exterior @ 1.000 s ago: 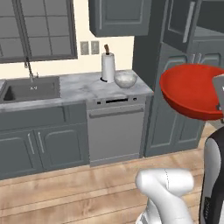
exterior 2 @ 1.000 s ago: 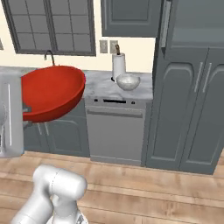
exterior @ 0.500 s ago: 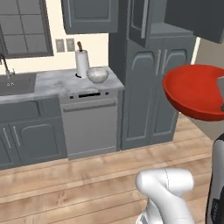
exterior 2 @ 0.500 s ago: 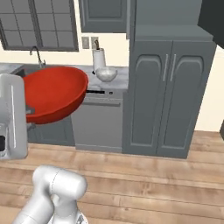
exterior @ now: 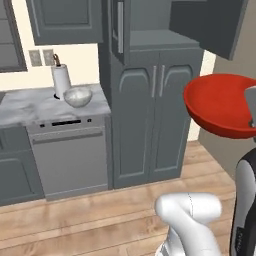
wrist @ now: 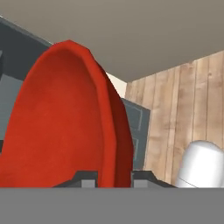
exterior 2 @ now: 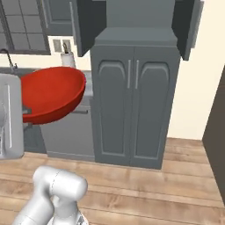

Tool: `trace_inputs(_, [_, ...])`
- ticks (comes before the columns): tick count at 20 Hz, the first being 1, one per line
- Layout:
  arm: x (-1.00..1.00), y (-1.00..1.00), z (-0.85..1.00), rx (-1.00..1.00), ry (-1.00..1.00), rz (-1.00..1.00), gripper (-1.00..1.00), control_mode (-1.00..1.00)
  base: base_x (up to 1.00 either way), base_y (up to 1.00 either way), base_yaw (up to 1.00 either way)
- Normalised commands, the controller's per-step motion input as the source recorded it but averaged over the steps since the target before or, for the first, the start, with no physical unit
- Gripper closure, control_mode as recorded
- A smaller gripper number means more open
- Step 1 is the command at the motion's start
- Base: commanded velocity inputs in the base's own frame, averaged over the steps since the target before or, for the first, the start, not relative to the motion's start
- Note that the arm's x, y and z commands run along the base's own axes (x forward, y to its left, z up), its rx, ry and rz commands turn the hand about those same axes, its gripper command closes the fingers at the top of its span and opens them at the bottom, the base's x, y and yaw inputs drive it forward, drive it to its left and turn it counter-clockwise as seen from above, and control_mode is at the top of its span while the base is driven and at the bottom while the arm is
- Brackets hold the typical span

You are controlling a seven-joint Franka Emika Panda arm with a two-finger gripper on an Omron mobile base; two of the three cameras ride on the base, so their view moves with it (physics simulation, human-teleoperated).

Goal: Open the cabinet. Pick the bowls from the counter and place them in the cabinet. Then close the cabinet.

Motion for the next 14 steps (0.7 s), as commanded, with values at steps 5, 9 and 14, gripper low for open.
trace_inputs(5, [0.00,0.00,0.00,0.00,0.00,0.00,1.00,1.00,0.96,-1.00,0.09])
trace_inputs(9, [0.00,0.00,0.00,0.00,0.00,0.00,1.00,1.00,0.95,-0.86,0.14])
trace_inputs(14, [0.00,0.00,0.00,0.00,0.00,0.00,1.00,1.00,1.00,-0.38,0.21])
